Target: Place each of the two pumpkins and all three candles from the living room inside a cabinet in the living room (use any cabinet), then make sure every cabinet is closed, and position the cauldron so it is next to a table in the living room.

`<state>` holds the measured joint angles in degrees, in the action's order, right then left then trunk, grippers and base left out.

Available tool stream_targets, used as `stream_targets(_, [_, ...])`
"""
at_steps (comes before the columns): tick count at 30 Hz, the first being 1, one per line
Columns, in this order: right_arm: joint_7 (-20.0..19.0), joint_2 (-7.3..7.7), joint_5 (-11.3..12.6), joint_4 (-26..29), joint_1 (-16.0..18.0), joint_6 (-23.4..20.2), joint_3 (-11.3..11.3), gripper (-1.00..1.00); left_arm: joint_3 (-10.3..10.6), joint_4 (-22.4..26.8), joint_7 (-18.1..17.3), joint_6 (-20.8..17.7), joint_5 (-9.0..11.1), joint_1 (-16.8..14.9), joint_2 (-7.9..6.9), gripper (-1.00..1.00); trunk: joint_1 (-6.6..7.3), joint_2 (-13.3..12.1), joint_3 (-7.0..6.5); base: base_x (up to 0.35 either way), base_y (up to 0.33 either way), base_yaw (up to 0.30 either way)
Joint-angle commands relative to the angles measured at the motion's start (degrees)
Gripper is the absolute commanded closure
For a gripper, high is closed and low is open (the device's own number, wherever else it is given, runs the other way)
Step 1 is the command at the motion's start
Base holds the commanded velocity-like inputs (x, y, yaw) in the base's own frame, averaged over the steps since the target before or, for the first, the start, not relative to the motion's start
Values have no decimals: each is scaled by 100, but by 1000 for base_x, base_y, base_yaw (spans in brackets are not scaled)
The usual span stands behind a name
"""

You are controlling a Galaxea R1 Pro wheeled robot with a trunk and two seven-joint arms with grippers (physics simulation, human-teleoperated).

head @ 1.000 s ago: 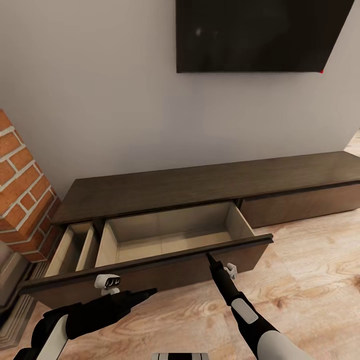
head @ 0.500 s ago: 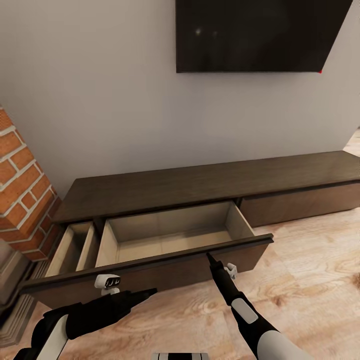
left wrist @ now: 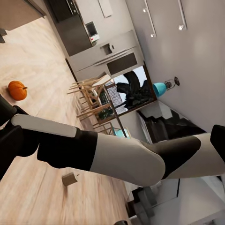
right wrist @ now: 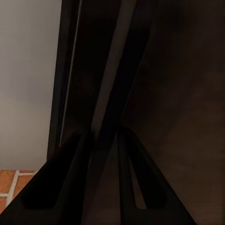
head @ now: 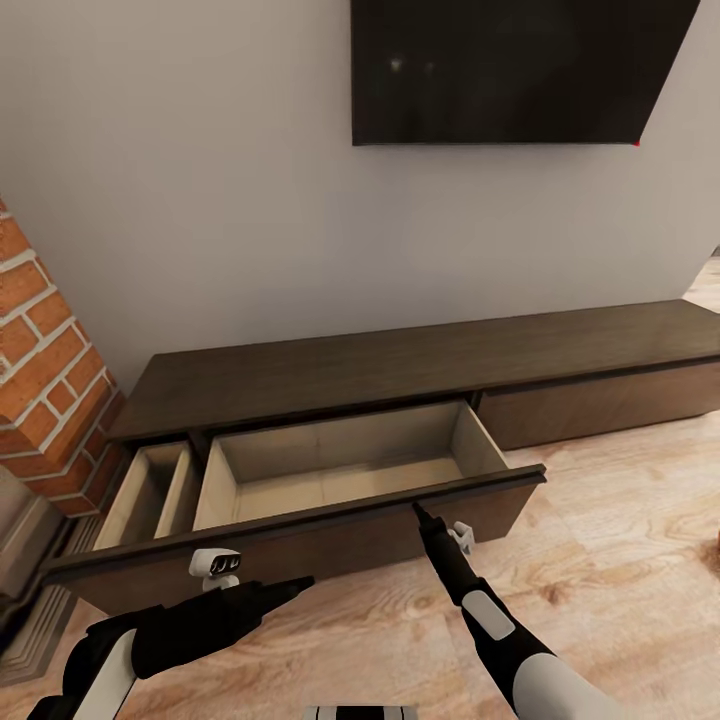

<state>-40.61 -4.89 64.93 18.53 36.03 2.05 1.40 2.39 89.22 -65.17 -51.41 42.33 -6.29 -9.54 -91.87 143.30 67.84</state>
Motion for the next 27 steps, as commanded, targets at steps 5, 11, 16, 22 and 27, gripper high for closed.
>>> stream_targets(5, [-140, 1, -42, 1, -105, 35, 572, 100, 7, -1, 4, -35, 30, -3, -4, -100, 3, 3, 5, -15, 0, 0])
stream_targets(11, [-140, 6, -39, 1, -105, 31, 572, -100, 7, -1, 5, -34, 30, -3, -4, -100, 3, 3, 5, -1, 0, 0])
stream_targets(16, [-140, 6, -35, -2, -105, 24, 572, -100, 7, -1, 5, -33, 30, -3, -4, -100, 3, 3, 5, 0, 0, 0])
stream_targets(22, [-140, 6, -33, -3, -105, 23, 572, -100, 7, -1, 5, -34, 30, -3, -4, -100, 3, 3, 5, 0, 0, 0])
stream_targets(27, [-140, 6, -33, -4, -105, 22, 572, -100, 7, -1, 5, -34, 30, -3, -4, -100, 3, 3, 5, -45, 0, 0])
